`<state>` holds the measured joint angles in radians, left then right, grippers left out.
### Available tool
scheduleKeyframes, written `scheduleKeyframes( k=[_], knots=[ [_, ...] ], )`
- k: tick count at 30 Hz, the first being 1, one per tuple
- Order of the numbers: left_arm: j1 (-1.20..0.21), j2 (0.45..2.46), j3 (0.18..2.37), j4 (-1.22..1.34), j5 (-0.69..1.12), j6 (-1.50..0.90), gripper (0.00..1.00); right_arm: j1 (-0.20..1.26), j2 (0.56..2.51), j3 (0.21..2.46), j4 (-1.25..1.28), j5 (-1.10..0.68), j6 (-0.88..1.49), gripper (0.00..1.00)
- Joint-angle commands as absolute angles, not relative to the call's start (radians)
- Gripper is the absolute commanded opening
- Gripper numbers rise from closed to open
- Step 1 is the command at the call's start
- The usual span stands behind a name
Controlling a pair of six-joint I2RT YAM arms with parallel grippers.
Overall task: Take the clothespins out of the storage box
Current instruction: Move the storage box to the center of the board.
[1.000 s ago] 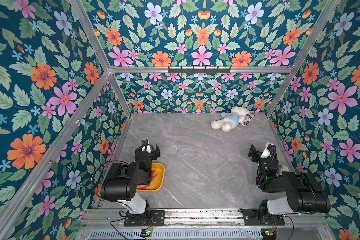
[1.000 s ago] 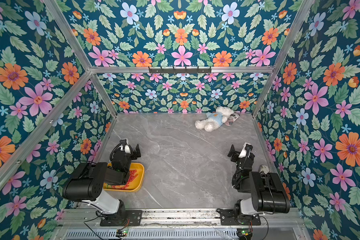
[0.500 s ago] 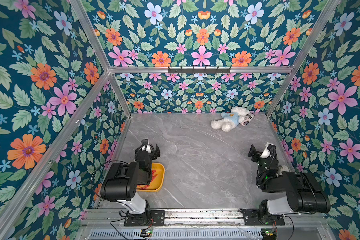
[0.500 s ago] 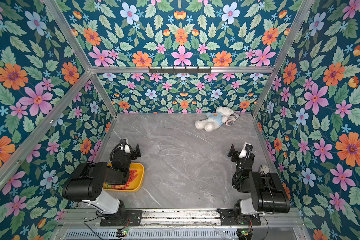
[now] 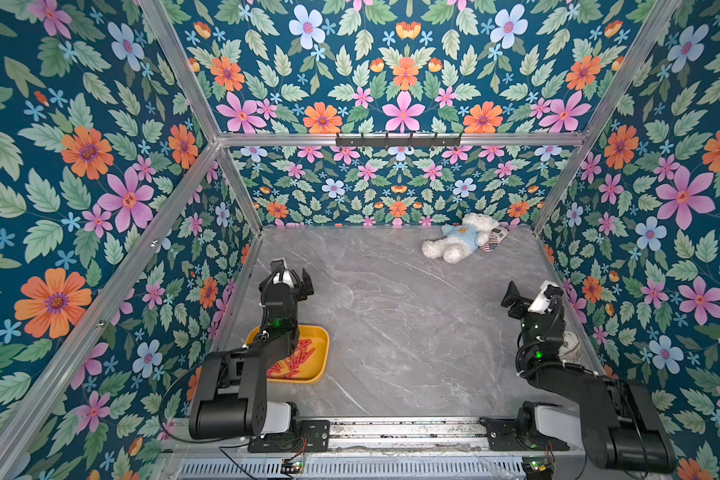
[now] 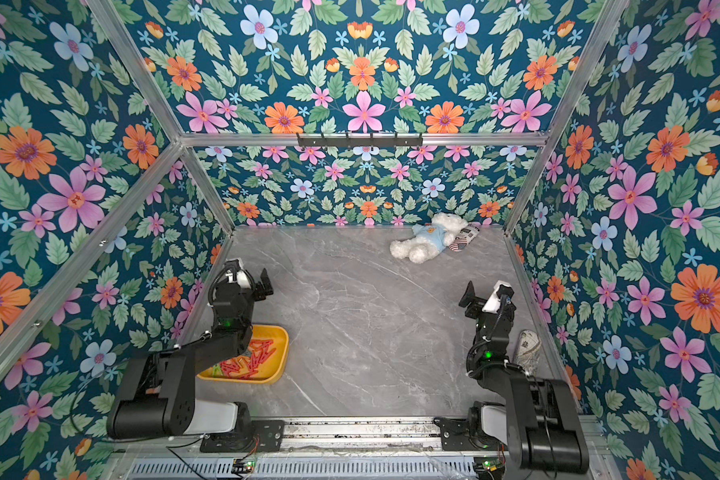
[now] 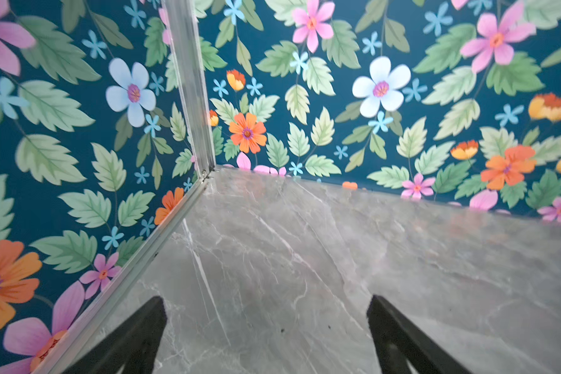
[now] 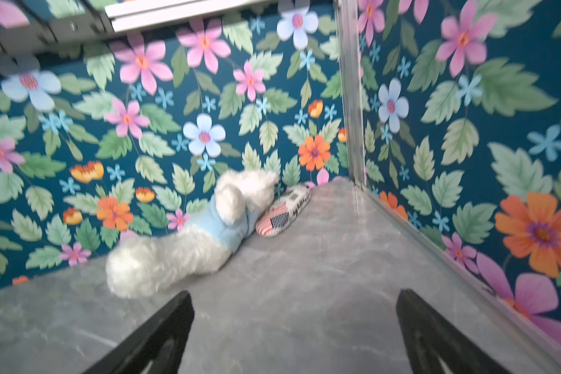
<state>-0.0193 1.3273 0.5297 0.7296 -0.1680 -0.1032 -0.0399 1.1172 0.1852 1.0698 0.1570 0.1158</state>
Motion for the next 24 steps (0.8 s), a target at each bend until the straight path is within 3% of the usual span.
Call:
scheduleKeyframes(
  k=[1,4,8,16,21,24],
  knots=[
    [-0.018,1.262,0.634,0.382,-0.243,-0.282,1.00,-0.040,0.987,0.209,0.878,0.195,0.245,0.99],
    [-0.016,1.231,0.760,0.115,-0.266,-0.427,1.00,-0.040,0.886,0.226,0.806,0.162,0.346,0.99],
    [-0.015,1.207,0.844,-0.066,-0.103,-0.489,1.00,-0.039,0.814,0.255,0.704,0.088,0.447,0.99],
    [-0.040,1.080,0.751,-0.245,0.011,-0.565,0.87,0.003,0.857,0.401,0.418,-0.111,0.498,0.99],
    [-0.139,1.010,0.704,-0.375,-0.033,-0.604,0.85,0.124,0.901,0.498,0.259,-0.064,0.487,0.99],
    [-0.276,0.997,0.696,-0.461,-0.110,-0.661,0.83,0.166,0.908,0.524,0.218,-0.062,0.516,0.99]
  ],
)
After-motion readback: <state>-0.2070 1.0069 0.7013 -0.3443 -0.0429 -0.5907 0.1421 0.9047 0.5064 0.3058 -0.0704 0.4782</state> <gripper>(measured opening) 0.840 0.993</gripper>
